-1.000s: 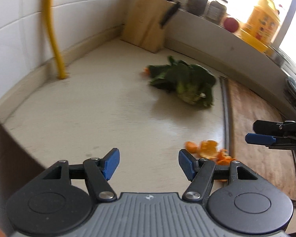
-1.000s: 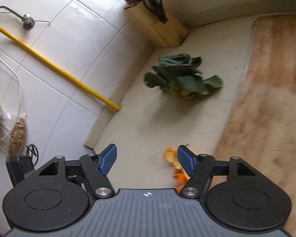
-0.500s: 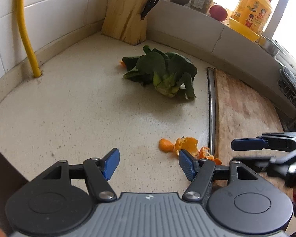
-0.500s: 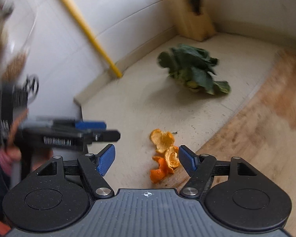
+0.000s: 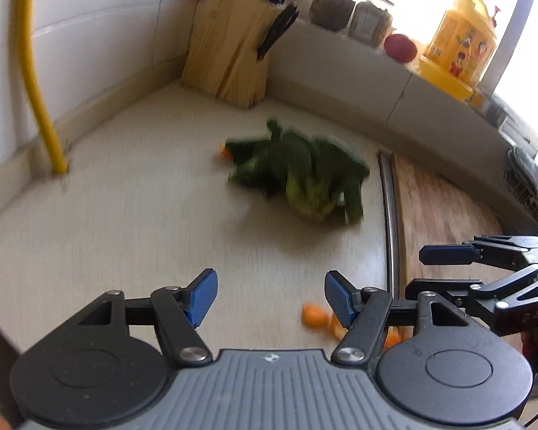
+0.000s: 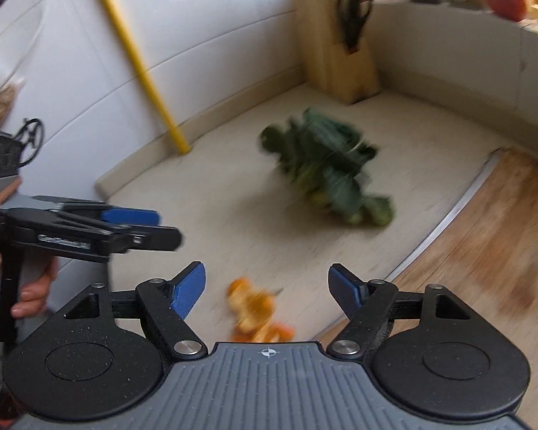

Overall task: Collect trash
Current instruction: 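Move both open tools up from the bin back over the bok choy, then grasp the bok choy head with the left tool, then grasp the loose green bok choy leaves with the right tool while the left tool holds the bok choy head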

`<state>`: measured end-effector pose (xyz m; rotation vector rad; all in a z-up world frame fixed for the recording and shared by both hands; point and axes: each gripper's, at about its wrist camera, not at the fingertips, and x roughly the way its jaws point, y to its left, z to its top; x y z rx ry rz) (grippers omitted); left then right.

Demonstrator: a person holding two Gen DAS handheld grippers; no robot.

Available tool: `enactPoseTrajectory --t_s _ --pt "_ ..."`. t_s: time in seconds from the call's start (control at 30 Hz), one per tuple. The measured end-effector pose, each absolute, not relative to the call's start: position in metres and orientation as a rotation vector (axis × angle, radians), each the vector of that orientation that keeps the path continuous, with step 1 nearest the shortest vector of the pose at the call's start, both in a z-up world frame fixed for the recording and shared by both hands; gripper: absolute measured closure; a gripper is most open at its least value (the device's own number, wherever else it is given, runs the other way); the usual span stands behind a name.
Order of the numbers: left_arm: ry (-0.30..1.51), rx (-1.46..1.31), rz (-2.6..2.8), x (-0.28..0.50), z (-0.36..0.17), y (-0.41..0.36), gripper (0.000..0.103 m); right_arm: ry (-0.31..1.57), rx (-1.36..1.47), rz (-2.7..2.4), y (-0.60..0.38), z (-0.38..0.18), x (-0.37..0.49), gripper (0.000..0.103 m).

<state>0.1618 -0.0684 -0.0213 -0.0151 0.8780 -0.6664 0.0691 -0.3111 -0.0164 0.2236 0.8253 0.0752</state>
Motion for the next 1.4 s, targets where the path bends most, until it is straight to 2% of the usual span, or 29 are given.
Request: enactPoseTrajectory --t_s 0.17,0.3,0.5,0.57,0.7,0.73,0.8,0.87,1.13,1.4 --pt "0.829 -0.030 -0.757 0.192 -0.015 -0.092 0.036 0.796 0.252 0.002 -0.321 -0.008 0.073 0.020" --pt "0.811 -0.042 -0.840 0.207 -0.034 -0.128 0.034 0.798 0.277 -0.054 -0.331 -0.010 0.067 0.019" --pt "0.684 0.055 -0.848 0.220 -0.056 -0.172 0.030 0.809 0.341 -0.141 -0.352 -0.013 0.060 0.018" --pt "0.692 0.063 -0.863 0.227 -0.063 -0.179 0.023 0.806 0.367 -0.153 -0.358 -0.015 0.061 0.018" --pt "0.716 0.047 -0.852 0.242 -0.075 -0.190 0.023 0.809 0.385 -0.156 -0.364 -0.020 0.070 0.018" --pt "0.719 0.032 -0.851 0.245 -0.076 -0.192 0.024 0.812 0.388 -0.157 -0.365 -0.022 0.073 0.018" --pt "0.724 0.021 -0.855 0.247 -0.079 -0.194 0.045 0.817 0.394 -0.161 -0.368 -0.024 0.074 0.018" --pt "0.738 0.007 -0.854 0.245 -0.077 -0.192 0.054 0.822 0.397 -0.168 -0.371 -0.024 0.076 0.018" --pt "0.805 -0.081 -0.817 0.227 -0.059 -0.129 0.057 0.783 0.430 -0.135 -0.382 -0.016 0.091 0.018" --pt "0.802 -0.178 -0.680 0.211 -0.055 -0.062 0.057 0.754 0.649 -0.011 -0.388 -0.035 0.182 0.016"
